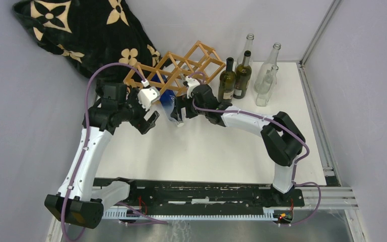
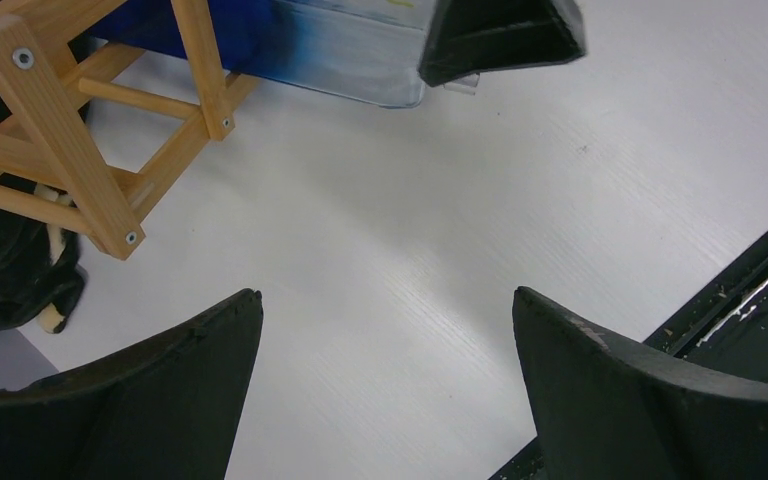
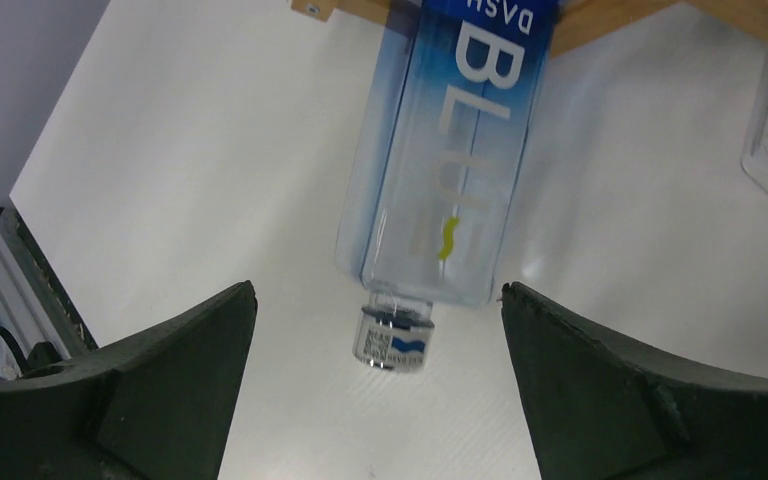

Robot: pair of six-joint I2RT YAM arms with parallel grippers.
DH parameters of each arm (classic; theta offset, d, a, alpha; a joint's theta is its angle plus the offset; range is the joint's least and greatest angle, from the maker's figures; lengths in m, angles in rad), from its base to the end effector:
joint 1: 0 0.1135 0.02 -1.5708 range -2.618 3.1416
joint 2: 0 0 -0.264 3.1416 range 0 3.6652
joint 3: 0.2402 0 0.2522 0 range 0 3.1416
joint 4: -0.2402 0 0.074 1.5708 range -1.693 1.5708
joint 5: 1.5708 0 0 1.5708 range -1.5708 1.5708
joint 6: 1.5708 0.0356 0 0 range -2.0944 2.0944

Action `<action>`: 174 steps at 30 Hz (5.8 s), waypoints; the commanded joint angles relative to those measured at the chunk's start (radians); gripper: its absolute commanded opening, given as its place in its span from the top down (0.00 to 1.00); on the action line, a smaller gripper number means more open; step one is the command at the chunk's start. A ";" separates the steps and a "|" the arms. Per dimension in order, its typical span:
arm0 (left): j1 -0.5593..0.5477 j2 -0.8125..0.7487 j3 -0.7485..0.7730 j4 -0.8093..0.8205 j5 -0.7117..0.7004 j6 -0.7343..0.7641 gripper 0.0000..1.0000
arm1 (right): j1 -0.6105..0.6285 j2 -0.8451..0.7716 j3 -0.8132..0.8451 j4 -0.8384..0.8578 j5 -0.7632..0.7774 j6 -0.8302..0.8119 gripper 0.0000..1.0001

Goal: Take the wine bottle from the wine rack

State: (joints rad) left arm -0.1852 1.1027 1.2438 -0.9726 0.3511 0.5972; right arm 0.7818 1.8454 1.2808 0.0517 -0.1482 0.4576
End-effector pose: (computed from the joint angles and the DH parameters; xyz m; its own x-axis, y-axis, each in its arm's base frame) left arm 0.2016 -0.0502 0.3636 -0.3753 0.6075 -0.7001 0.7398 0.6514 0.1687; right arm 0.2985 0.3037 0.2336 -0.6606 -0.0401 -0.7497 -0.5532 0.7011 0.4500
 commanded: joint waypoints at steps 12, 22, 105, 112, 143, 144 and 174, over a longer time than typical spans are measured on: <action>0.003 -0.109 -0.089 -0.071 0.073 0.205 0.00 | -0.037 0.329 0.349 0.034 0.030 0.099 0.02; 0.003 -0.141 -0.115 -0.067 0.092 0.264 0.00 | -0.036 0.410 0.360 0.142 -0.073 0.212 0.02; -0.028 -0.251 -0.417 -0.006 0.164 1.317 0.14 | 0.273 -0.367 -0.204 0.237 -0.482 0.191 1.00; -0.032 -0.247 -0.419 -0.003 0.162 1.329 0.43 | 0.274 -0.357 -0.207 0.300 -0.505 0.226 1.00; -0.036 -0.325 -0.321 0.473 0.117 0.841 0.98 | 0.050 -0.641 -0.376 0.388 -0.641 0.265 0.02; -0.036 -0.336 -0.324 0.519 0.121 0.808 0.98 | 0.046 -0.652 -0.380 0.391 -0.644 0.267 0.02; -0.036 -0.233 -0.019 0.584 0.611 -0.110 0.98 | 0.021 -0.791 -0.365 0.450 -0.445 0.076 0.02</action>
State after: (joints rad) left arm -0.2241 0.8761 1.1110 -0.5541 0.7944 0.6960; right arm 0.7921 1.0214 0.8986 0.4480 -0.6548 0.5808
